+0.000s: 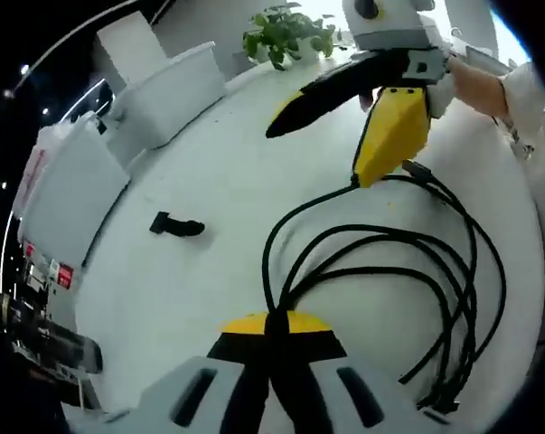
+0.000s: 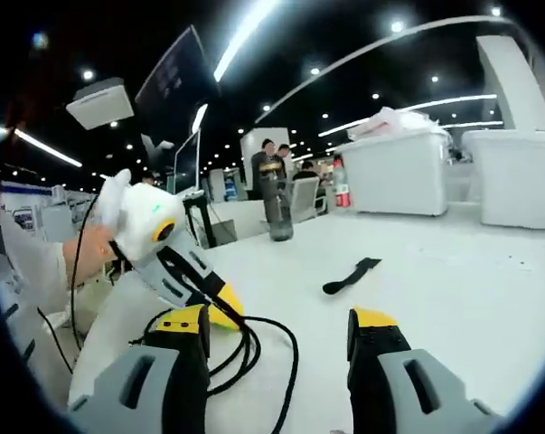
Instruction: Coil the Type-C to USB data cable on the desktop and secure it with Velcro straps.
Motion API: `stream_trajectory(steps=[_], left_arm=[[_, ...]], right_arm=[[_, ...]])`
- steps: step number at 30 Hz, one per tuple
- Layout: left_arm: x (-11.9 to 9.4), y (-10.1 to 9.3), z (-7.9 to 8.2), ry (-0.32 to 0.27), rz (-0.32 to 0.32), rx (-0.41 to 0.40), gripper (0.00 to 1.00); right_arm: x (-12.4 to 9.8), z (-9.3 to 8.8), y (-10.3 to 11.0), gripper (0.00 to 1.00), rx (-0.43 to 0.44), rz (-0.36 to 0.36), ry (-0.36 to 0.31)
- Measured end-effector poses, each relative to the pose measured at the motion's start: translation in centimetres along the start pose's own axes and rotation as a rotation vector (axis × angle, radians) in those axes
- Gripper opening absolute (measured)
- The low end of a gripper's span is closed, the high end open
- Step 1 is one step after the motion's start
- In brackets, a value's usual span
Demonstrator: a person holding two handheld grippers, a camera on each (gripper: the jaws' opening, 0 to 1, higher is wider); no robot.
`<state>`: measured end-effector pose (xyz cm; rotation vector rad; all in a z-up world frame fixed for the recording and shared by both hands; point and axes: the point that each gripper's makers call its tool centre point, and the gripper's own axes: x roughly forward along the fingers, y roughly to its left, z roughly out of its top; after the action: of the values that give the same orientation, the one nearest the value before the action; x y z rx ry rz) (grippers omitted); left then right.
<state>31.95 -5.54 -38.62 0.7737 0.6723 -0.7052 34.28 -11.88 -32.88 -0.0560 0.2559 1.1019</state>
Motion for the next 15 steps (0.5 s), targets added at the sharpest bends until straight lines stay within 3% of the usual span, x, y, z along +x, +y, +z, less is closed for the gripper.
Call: stream_trajectory(steps=[4,9,15], left_arm=[[-0.1,0.1,-0.4,0.037,0.014,0.052,0.04],[-1.3,0.5,0.0,-0.008,0.039,0.042,0.04],[-1.5,0.6,-0.3,-0.012,0.046,0.037,0.04]], right_arm=[[1.5,-1.6,1.1,0.60,-0.046,0.034,0.092],[3.1,-2.1,2.5,0.60,-0.118,0.054,0.165],[5.1,-3.8,4.0,0.53,-0.227,0.116,0.347]])
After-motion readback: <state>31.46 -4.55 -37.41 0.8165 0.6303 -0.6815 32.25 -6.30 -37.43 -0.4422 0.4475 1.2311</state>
